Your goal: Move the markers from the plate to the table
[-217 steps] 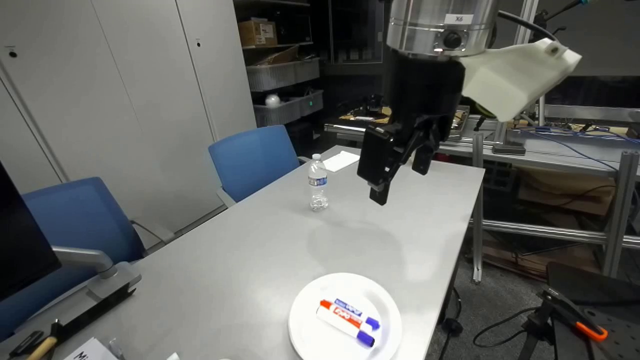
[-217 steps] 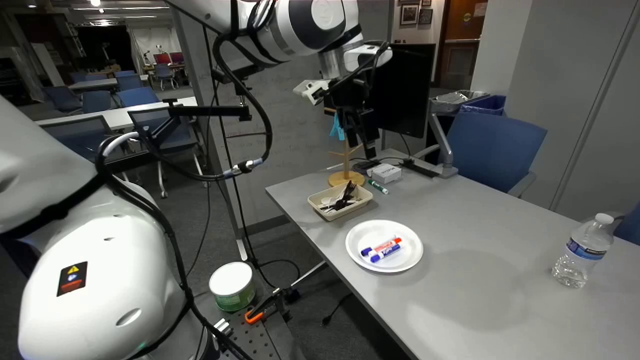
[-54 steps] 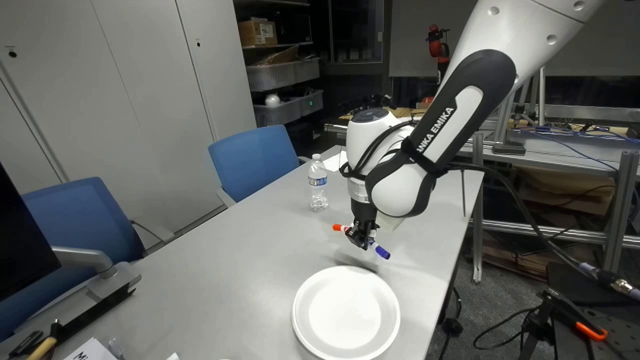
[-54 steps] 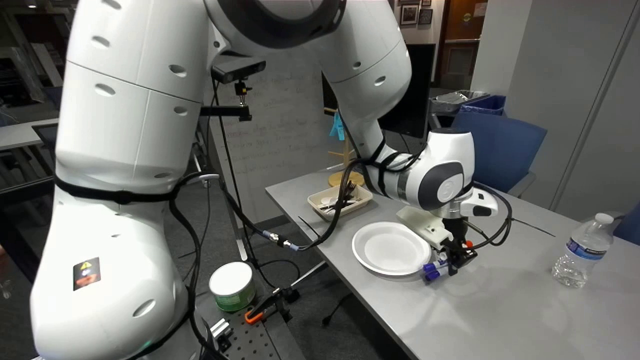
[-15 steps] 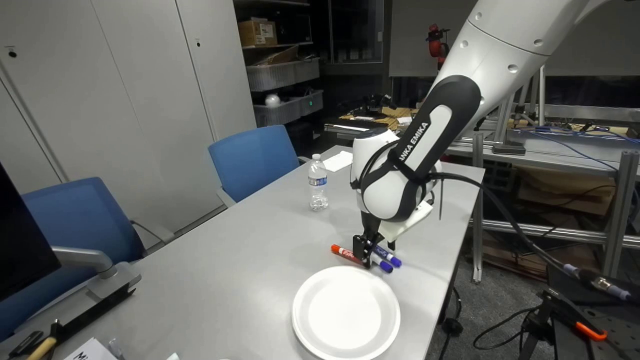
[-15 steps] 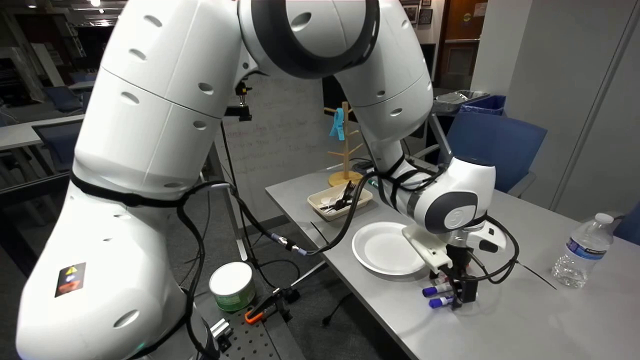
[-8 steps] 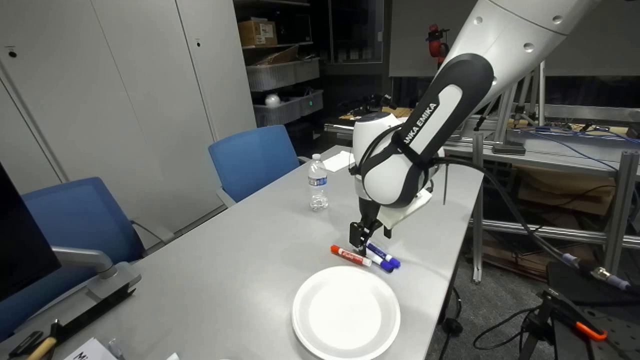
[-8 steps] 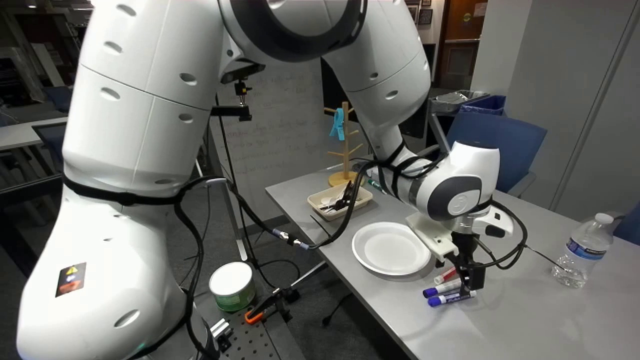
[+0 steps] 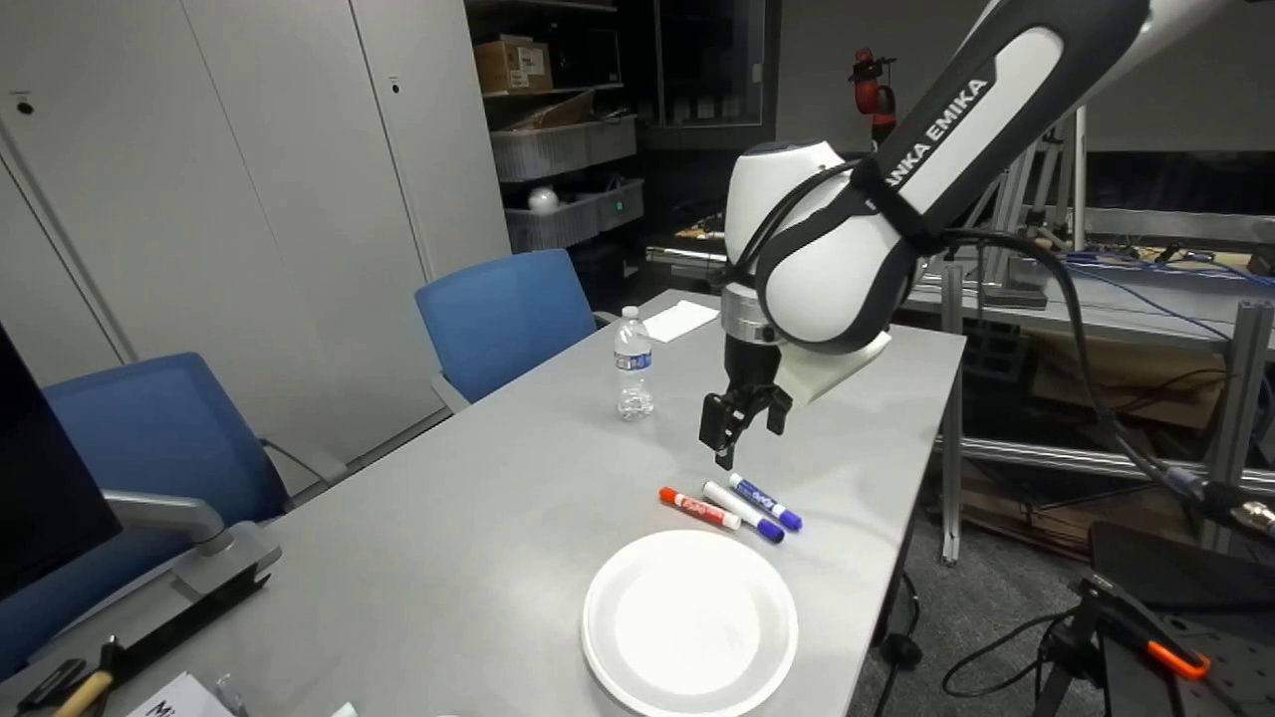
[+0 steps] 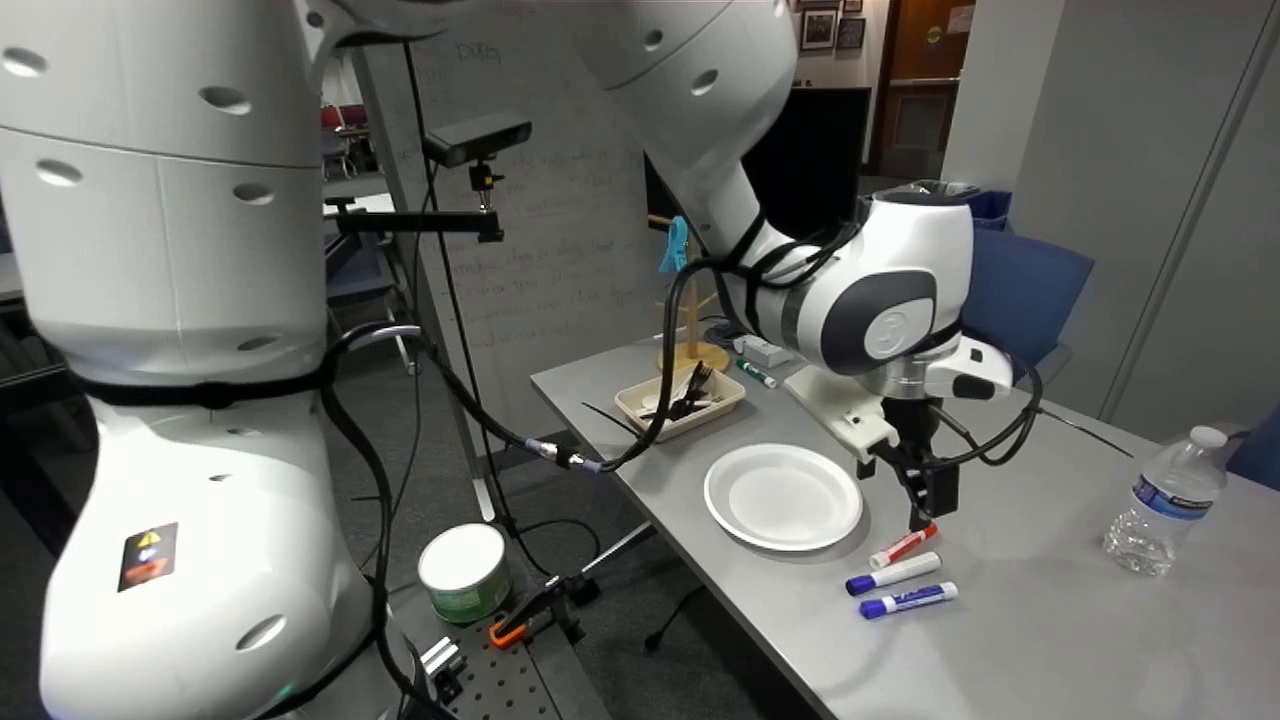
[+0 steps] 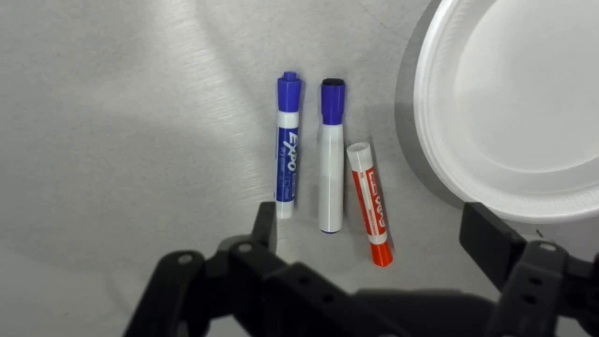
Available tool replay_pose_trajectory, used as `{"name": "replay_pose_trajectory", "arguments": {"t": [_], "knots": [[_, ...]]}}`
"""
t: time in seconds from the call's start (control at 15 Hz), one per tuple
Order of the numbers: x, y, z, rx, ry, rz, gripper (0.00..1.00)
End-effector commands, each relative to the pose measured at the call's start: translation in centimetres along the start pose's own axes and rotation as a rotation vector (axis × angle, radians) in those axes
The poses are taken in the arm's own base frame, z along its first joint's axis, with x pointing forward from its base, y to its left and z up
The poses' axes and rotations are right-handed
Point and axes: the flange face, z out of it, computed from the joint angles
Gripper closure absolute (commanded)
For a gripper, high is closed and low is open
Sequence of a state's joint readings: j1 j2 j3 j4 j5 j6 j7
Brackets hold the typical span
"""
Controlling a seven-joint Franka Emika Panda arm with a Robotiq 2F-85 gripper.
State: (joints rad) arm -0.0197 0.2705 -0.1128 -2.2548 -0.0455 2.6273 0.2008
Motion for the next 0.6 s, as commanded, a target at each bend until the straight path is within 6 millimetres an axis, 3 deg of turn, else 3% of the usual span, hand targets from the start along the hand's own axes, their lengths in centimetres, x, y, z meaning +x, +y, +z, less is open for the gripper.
{"name": "replay_pose_trajectory", "arguments": {"t": [0.0, 0.53], "knots": [[-3.2, -0.2, -4.2, 0.021, 0.030, -0.046, 0.00], [-7.5, -0.1, -10.3, 0.068, 0.125, -0.101, 0.00]]}}
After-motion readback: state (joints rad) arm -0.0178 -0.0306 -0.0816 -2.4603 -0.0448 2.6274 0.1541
